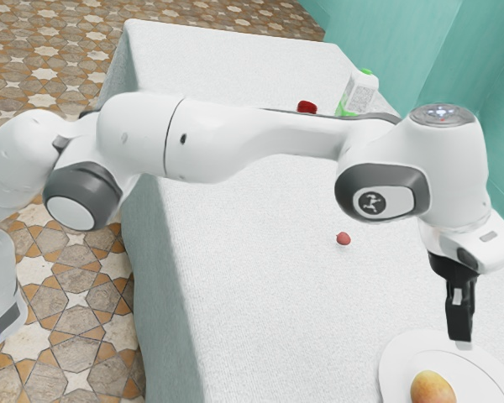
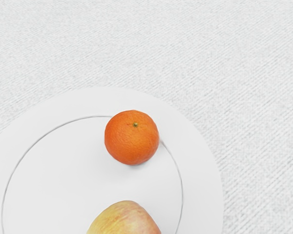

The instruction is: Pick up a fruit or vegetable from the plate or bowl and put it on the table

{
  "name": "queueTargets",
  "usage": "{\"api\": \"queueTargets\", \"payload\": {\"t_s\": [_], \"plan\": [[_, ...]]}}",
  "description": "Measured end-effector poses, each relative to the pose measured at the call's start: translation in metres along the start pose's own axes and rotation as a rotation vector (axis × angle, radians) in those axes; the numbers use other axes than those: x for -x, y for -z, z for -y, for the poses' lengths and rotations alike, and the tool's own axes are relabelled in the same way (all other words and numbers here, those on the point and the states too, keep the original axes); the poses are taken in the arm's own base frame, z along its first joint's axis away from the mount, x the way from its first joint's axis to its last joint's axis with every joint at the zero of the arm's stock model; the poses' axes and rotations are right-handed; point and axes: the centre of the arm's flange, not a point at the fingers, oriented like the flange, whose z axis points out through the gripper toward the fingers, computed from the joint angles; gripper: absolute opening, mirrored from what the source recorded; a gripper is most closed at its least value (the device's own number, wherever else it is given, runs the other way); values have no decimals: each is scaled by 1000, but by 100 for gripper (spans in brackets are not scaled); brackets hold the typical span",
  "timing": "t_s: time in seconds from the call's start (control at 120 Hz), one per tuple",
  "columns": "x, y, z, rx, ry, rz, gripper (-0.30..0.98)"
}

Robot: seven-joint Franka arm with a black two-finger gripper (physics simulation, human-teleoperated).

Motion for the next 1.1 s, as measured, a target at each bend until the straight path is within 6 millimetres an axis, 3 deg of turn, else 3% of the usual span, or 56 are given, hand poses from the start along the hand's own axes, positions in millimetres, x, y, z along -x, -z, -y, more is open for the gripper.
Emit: {"api": "queueTargets", "payload": {"t_s": [0.117, 0.208, 0.342, 0.55, 0.733, 0.842, 1.1], "plan": [[8, -29, -26, 46, -7, 37, 66], [22, -63, -25, 53, 12, 97, 66], [34, -88, -23, 52, 26, 154, 66], [43, -108, -19, 49, 40, 204, 66], [44, -140, 4, 12, 70, 143, 66], [46, -165, 8, 0, 78, 93, 70], [45, -179, 27, -19, 107, -1, 67]]}}
